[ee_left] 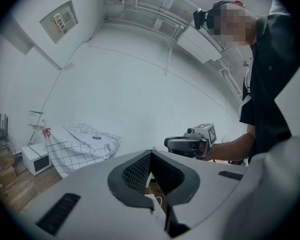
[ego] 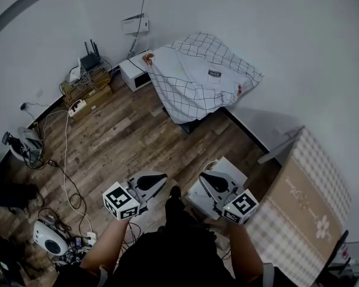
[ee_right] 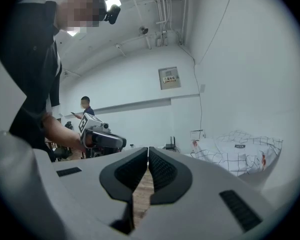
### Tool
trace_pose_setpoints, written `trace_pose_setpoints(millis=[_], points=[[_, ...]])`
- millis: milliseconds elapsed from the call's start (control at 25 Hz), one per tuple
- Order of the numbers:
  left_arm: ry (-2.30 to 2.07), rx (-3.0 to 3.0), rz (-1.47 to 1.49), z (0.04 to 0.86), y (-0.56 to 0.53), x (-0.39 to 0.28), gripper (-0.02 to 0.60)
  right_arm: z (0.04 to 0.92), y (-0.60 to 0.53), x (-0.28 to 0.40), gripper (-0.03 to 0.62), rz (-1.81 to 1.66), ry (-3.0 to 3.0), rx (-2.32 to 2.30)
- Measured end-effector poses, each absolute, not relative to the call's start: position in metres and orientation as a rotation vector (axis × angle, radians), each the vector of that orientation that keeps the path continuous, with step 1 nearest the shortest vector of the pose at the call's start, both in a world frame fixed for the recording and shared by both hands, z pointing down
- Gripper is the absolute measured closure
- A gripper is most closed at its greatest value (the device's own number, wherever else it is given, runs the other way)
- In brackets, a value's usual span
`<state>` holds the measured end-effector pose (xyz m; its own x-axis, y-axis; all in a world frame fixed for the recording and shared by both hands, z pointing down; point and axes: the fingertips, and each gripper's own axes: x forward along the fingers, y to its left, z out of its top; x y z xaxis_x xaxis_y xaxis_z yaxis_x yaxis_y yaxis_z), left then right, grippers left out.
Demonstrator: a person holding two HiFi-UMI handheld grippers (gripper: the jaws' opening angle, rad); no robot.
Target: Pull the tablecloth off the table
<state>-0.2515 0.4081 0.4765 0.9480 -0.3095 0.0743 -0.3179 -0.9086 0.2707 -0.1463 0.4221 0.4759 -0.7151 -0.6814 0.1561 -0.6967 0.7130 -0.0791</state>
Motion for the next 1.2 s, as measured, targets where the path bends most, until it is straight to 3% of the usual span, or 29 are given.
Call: trace_pose_setpoints(millis=[880,1200], points=[[-0.573,2.863,0.085,0.441,0.097,-0.196,0.571,0.490,0.154,-0.071,0.572,0.267,-2.771,1.071],[-0.458,2.840,0.103,0.469,0.007,-0.171,0.571,0.500,0.067,-0.050,0.572,0.326,-2.726,1.170]])
